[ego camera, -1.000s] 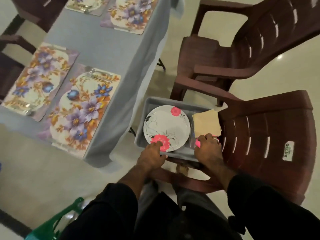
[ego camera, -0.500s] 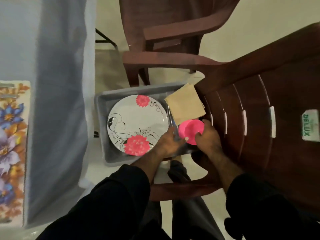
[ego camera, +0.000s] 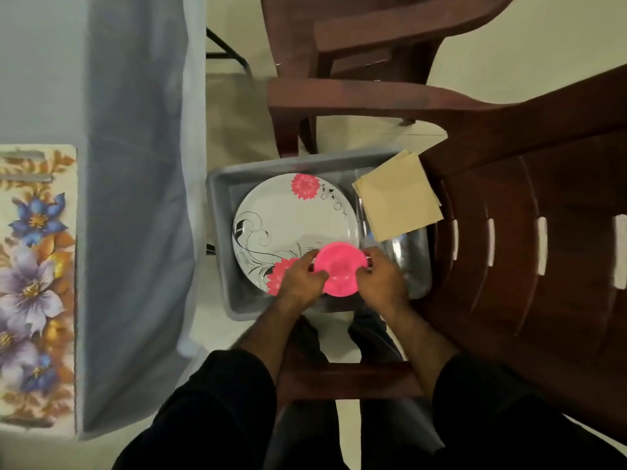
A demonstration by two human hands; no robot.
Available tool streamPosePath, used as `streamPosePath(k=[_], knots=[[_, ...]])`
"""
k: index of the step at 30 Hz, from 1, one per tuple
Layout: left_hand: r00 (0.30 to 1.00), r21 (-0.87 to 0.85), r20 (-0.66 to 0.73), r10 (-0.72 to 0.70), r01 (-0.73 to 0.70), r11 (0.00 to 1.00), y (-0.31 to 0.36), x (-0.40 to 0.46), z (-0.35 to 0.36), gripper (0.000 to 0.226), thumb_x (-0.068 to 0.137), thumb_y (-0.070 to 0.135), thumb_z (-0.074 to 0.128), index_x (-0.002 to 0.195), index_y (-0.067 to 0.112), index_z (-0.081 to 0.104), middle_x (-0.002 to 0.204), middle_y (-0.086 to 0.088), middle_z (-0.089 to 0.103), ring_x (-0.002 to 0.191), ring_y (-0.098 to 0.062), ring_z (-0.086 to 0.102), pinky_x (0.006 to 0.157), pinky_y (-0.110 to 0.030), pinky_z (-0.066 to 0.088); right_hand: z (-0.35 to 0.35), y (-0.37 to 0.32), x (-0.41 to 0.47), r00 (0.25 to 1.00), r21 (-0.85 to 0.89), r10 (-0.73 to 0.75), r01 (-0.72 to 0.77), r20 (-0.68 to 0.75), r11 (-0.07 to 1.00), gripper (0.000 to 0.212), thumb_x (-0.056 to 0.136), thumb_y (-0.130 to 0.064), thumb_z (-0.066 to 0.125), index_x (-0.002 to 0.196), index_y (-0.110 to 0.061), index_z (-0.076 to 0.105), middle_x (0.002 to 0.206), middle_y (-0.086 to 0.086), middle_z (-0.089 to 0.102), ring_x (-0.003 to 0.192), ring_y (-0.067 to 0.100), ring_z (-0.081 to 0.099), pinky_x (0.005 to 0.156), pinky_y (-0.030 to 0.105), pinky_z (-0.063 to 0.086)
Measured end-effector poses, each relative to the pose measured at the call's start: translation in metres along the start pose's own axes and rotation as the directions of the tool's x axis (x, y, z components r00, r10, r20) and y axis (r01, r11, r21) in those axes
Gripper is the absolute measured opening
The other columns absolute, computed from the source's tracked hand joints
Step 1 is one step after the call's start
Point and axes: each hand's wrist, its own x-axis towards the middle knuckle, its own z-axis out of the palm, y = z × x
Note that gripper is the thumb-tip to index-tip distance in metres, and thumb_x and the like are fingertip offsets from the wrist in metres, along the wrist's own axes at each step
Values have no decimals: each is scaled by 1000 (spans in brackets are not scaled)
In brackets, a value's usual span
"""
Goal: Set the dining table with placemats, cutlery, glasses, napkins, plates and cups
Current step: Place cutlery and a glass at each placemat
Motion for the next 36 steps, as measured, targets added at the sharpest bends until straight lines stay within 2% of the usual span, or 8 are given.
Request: streamPosePath(k=[3,8,12,16,20,24,30,36], knots=[[994,9,-95,-51,52,999,-31,4,-44,63,82,21,62,144,31,64,121,1,73,110,-26,67,93,-42,62,41,-33,7,985,-21,-49,53,164,998,37,96,-15,60,133,-18,62,116,4,72,91,20,66,71,30,56],[993,-30,-94,-74,72,997,-56,13,-84,57,88,12,64,143,27,66,120,1,72,113,-26,67,100,-44,59,77,-63,13,977,-51,-89,101,195,994,38,93,-15,59,131,-19,61,116,5,72,91,24,71,75,42,65],[997,24,-25,-77,77,997,-59,14,-97,58,89,48,74,140,24,67,127,-3,71,114,-27,67,100,-49,59,73,-62,11,960,-8,-34,37,279,999,44,92,-18,66,135,-23,58,123,2,69,89,22,73,69,42,66],[995,105,-82,-53,61,993,-37,8,-110,108,74,97,53,148,20,60,149,-9,60,132,-30,59,113,-51,49,42,-56,19,943,103,1,-37,332,994,54,88,-21,78,138,-24,58,135,-5,61,96,11,66,66,18,54],[910,427,-318,266,-113,897,7,18,-109,81,90,76,51,136,12,66,136,-11,65,128,-35,57,106,-47,50,-9,-40,42,1000,79,-26,27,-14,997,46,88,-30,79,130,-22,62,130,-1,60,100,20,66,77,27,50],[897,446,-213,387,-263,856,65,62,-67,65,88,57,62,135,11,64,128,-12,66,121,-36,60,103,-45,51,-63,-17,74,918,-155,-114,58,-380,986,51,86,-23,76,131,-12,57,138,14,49,108,38,63,81,43,57],[951,266,-23,308,-291,919,132,112,16,69,89,42,86,144,15,54,145,-9,60,128,-28,61,104,-47,55,-102,0,118,920,-391,-263,137,-292,910,67,86,-26,78,144,-10,47,144,16,44,113,42,61,87,49,57],[965,153,-197,173,-144,978,143,133,42,60,81,39,94,126,15,62,117,-2,70,105,-22,68,89,-40,60,-97,3,136,924,-440,-282,148,-257,886,71,87,-28,76,148,-10,44,142,18,47,111,42,63,85,48,58]])
